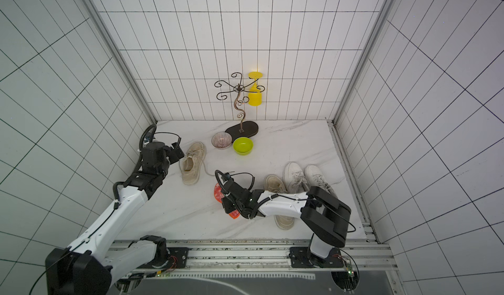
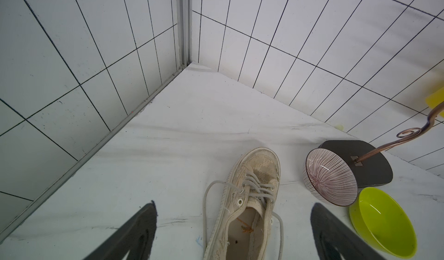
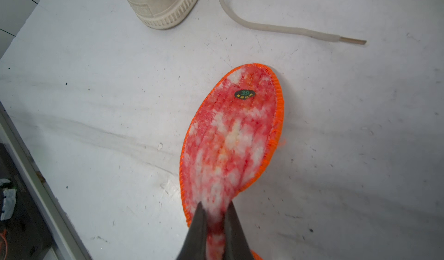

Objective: Remove the insole from the shoe
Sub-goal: Place the insole at the center of the board, then move the insole to the center of the board.

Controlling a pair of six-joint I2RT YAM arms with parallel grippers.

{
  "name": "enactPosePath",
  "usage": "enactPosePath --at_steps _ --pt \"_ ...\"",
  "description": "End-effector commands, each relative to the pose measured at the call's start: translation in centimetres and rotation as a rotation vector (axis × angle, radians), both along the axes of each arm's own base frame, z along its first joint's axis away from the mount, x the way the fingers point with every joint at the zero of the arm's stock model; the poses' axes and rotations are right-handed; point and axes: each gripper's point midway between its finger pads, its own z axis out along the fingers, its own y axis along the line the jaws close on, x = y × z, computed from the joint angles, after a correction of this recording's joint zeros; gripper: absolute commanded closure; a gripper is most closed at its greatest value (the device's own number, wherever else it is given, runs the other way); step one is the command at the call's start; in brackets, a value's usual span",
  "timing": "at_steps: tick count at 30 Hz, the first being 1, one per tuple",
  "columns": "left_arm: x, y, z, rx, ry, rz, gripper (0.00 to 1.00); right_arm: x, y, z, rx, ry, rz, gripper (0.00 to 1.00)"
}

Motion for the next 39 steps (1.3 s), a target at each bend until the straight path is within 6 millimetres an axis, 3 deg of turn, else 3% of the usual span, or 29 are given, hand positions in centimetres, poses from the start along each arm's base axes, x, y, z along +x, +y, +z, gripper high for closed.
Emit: enactPosePath --at_steps 1,3,5,8,11,15,23,31,36,39 --pt "-0.1 -0.2 0.2 -0.037 -0.014 -0.005 0.02 0.5 1.7 1.4 -0.007 0.022 -0.021 0.75" --pt "-0.1 -0.2 0.2 -0.033 -0.014 -0.006 0.02 0.4 1.5 1.6 -0.015 0.014 -0.01 0.57" --pt "-0.1 -0.3 0.2 -0.033 -0.017 -0.009 0.02 0.4 0.9 2.1 -0.023 -0.002 0.003 0.45" --pt "-0.1 -0.5 0.2 -0.04 -0.02 -0.018 0.02 0.8 -1.0 1.8 -0.045 0.001 -0.008 0.37" --pt "-0.1 -0.7 0.0 -0.054 -0.021 -0.029 0.02 1.1 -1.6 0.8 -0.032 0.034 0.035 0.36" --pt "-0.1 -0.9 -0.2 -0.062 -0.022 -0.036 0.02 1.4 -0.8 -0.6 -0.071 0.056 0.073 0.36" --pt "-0.4 -1.1 0.8 -0.08 -0.07 -0.054 0.02 -0.2 1.1 -3.9 -0.098 0.142 0.211 0.33" --pt "-0.4 -1.1 0.7 -0.075 -0.066 -0.051 0.02 -2.7 5.3 -3.1 -0.079 0.136 0.35 0.42" --pt "-0.3 -1.1 1.0 -0.078 -0.07 -0.052 0.02 -3.3 7.2 -2.1 -0.082 0.108 0.399 0.37" --pt "-0.3 -1.1 1.0 -0.078 -0.074 -0.052 0.02 -3.5 7.3 -1.3 -0.091 0.078 0.409 0.34"
